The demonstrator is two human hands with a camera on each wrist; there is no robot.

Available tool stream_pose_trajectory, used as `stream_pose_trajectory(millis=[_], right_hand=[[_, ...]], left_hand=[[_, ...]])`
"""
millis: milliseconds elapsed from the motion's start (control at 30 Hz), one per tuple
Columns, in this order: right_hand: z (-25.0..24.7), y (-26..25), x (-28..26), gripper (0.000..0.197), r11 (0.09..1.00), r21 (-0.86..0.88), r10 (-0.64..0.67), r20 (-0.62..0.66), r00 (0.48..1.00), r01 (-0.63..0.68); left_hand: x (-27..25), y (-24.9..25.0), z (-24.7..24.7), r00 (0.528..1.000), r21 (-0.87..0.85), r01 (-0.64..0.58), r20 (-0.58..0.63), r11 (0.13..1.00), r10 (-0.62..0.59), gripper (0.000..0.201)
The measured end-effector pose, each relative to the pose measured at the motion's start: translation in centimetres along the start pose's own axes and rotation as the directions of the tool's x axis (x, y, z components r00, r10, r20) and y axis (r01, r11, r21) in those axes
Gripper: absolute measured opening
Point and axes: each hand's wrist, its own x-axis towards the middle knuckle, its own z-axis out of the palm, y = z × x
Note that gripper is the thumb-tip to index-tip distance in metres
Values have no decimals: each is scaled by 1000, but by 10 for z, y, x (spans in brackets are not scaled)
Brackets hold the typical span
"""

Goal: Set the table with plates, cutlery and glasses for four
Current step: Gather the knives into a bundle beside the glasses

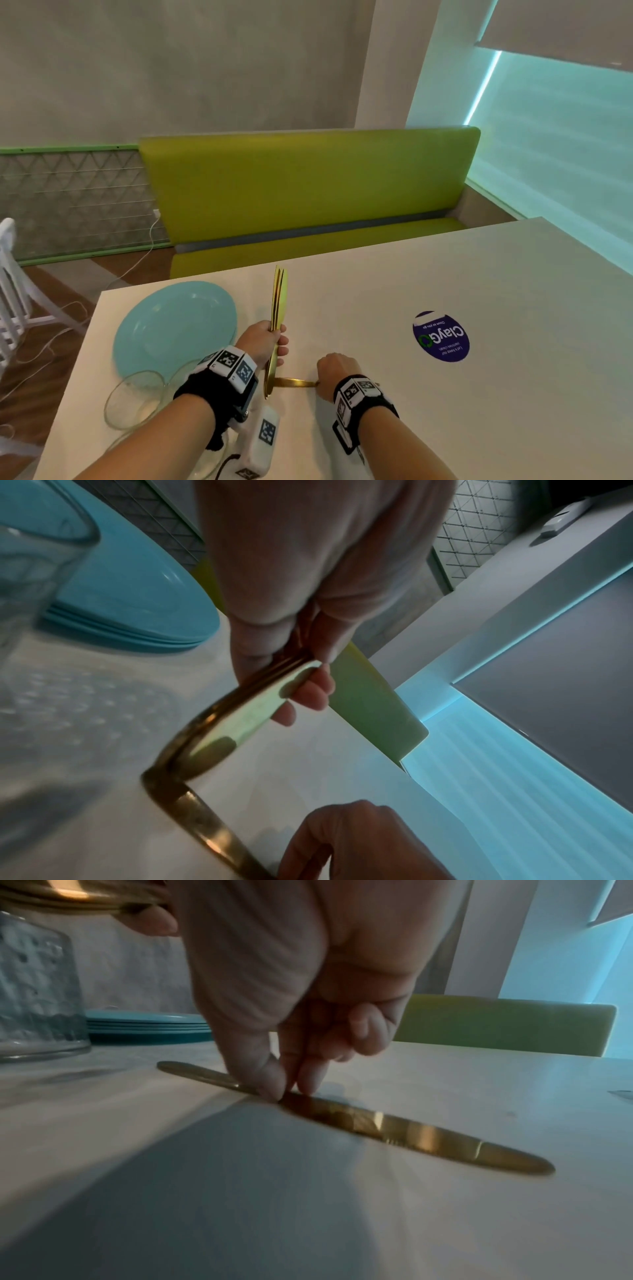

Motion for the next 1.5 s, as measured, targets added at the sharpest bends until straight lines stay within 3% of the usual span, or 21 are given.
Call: stream_pose_trajectory(millis=[200,533,733,933,1333,1500], right_hand=[[20,10,-20,38,994,78,69,87,994,-76],[26,27,-73,29,989,91,113,46,993,-117],[-5,44,-110,27,986,-166,-8,-109,994,-10],[-26,66,-154,25,921,-387,-159,-288,944,37],[-6,108,-226,27,926,-364,-246,-369,896,104],[10,112,-241,27,921,-366,-275,-369,888,133]], left_hand=[[-13,-9,6,999,37,3,32,999,-5,24],[-36,-19,29,990,135,17,133,991,-35,24],[-58,-13,57,978,252,-32,208,967,-22,16],[-87,-8,91,965,368,-97,262,925,-2,16],[-158,-40,156,893,540,-196,444,818,-80,20],[-183,-61,162,892,482,-113,434,869,-124,28]])
